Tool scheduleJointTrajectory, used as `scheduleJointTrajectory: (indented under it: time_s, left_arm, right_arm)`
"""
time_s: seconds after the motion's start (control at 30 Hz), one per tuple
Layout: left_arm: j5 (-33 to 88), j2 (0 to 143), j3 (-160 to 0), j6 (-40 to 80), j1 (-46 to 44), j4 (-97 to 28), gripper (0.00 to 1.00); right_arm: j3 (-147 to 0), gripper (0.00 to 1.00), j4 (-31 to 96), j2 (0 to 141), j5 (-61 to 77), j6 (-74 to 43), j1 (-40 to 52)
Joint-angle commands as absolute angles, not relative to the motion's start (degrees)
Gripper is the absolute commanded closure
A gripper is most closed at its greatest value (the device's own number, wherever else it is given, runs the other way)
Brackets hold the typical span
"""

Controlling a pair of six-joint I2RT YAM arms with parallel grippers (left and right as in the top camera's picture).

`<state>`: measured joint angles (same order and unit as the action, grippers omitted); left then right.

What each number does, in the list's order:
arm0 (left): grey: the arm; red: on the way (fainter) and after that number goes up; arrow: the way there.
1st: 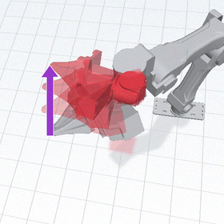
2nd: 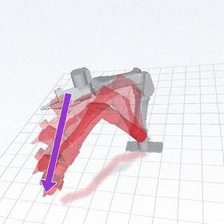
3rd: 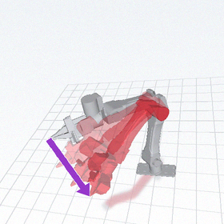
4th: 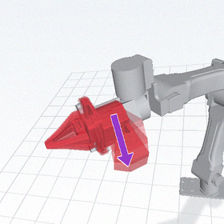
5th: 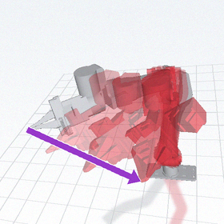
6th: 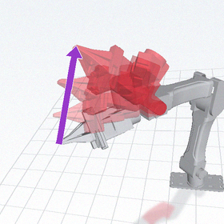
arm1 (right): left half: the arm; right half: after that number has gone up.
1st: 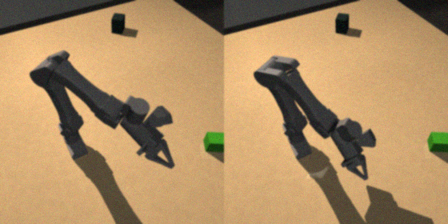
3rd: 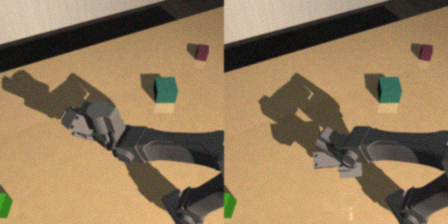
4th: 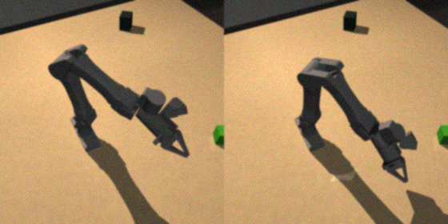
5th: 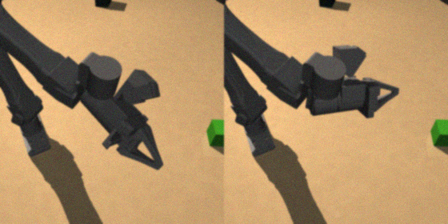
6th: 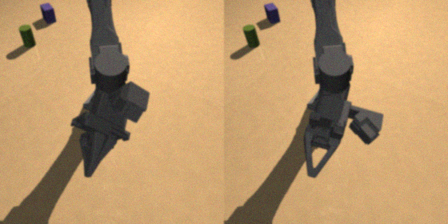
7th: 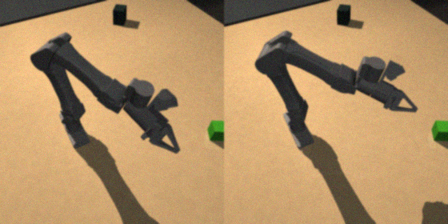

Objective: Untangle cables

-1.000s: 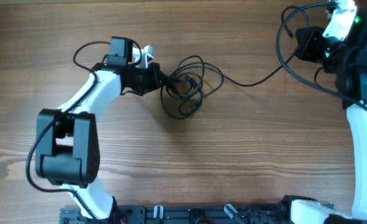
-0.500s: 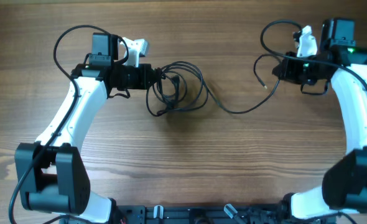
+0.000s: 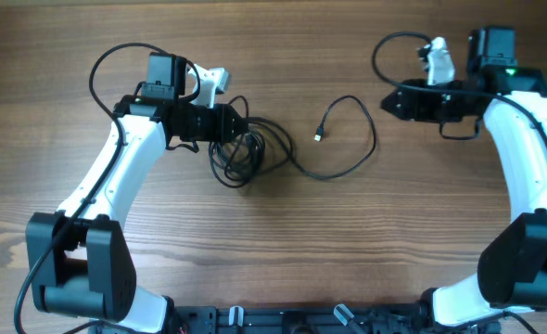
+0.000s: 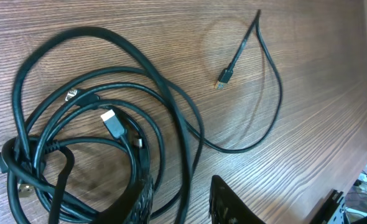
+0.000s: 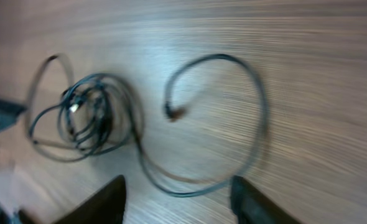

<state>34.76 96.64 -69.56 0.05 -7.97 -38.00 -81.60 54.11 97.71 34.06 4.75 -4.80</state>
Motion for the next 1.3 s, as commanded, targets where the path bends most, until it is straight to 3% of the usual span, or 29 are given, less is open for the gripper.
scheduleJointTrajectory:
  time_s: [0.0,0.13,0.33,0.53,0.87,0.97,1.27]
  left_arm:
    - [34.8,96.4,-69.4,0.7,-8.0,-37.6,0.70]
    - [28.4,96.4,-69.4,8.9,-7.9,-37.6,0.76]
    - [21.3,92.8,-70.1,27.8,-2.5,-40.1,0.71]
    - [11.6,93.2,-68.0,32.4,-2.0,-46.6,0.67]
    - [10.8,99.7,-63.4,44.4,-7.2,-33.1,0.73]
    - [6.5,101.6,-63.4,49.5,-8.8,-33.6,0.80]
    - [4.8,104.5,-63.4,51.9,-12.1,-28.4,0.76]
  right_arm:
    - [-84.4,0.42,53.5,98.0,38.0,9.0,1.5]
    - [-87.5,0.39,51.3,97.8,35.6,4.0,7.9]
    - [-87.5,0.31,51.7,96.4,35.6,1.1,11.8]
    - [-87.5,0.28,51.6,96.4,32.3,1.0,13.5]
    - [-87.5,0.27,51.9,96.4,31.8,1.1,13.7]
    - [-87.5,0.26,52.2,96.4,30.8,1.1,13.7]
    - [-87.3,0.24,52.8,96.4,29.6,1.3,13.7]
